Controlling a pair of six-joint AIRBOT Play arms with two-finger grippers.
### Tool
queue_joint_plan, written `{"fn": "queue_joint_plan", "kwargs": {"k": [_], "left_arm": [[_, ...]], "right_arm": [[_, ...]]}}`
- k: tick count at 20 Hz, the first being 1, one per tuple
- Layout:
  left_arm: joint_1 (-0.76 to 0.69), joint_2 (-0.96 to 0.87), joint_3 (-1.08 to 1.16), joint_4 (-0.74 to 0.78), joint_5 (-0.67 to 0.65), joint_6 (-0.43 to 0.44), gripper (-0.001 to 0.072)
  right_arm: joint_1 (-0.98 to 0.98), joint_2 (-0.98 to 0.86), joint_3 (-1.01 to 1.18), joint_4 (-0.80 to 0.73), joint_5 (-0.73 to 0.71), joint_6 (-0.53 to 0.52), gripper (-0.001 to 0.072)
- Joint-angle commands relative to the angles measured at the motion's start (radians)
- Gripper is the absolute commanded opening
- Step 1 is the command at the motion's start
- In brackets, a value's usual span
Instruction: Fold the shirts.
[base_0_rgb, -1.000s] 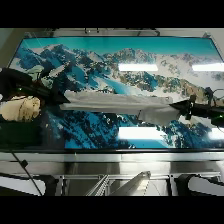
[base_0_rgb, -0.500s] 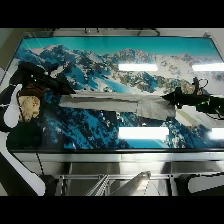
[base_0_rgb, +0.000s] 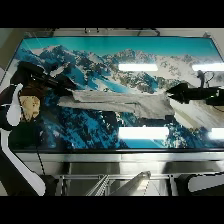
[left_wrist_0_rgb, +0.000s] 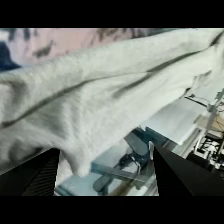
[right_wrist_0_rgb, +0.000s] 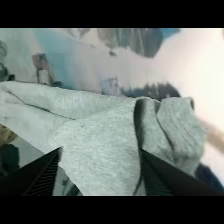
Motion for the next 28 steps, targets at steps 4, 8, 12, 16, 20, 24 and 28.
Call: {"fn": "queue_joint_plan", "kwargs": {"k": [4, 8, 12, 16, 20, 24, 28], "left_arm": [[0.073, 0.127, 0.002, -0.021, 0.030, -0.008, 0.0608], [0.095, 0.166, 0.002, -0.021, 0.005, -0.034, 0.0608], [0.078, 0.173, 0.002, -0.023, 0.007, -0.034, 0.0607], [-0.018, 0.173, 0.001, -0.020, -0.007, -0.031, 0.0468], [-0.212, 0.173, -0.038, 0.037, -0.175, 0.004, -0.0007], [-0.474, 0.167, -0.142, 0.192, -0.492, -0.003, 0.0014], [-0.670, 0.030, -0.013, 0.343, -0.457, -0.093, 0.0014]], "right_arm": [[-0.029, -0.011, 0.104, -0.389, 0.056, 0.201, 0.0697], [0.050, -0.114, 0.104, -0.319, 0.060, 0.199, 0.0697], [0.148, -0.161, 0.105, -0.277, 0.055, 0.181, 0.0696], [0.181, -0.162, 0.105, -0.217, 0.033, 0.163, 0.0366], [0.175, -0.142, 0.108, -0.164, 0.087, 0.123, 0.0014], [0.135, -0.063, 0.113, -0.174, 0.187, 0.106, 0.0013], [0.045, 0.040, 0.113, -0.170, 0.290, 0.102, 0.0013]]}}
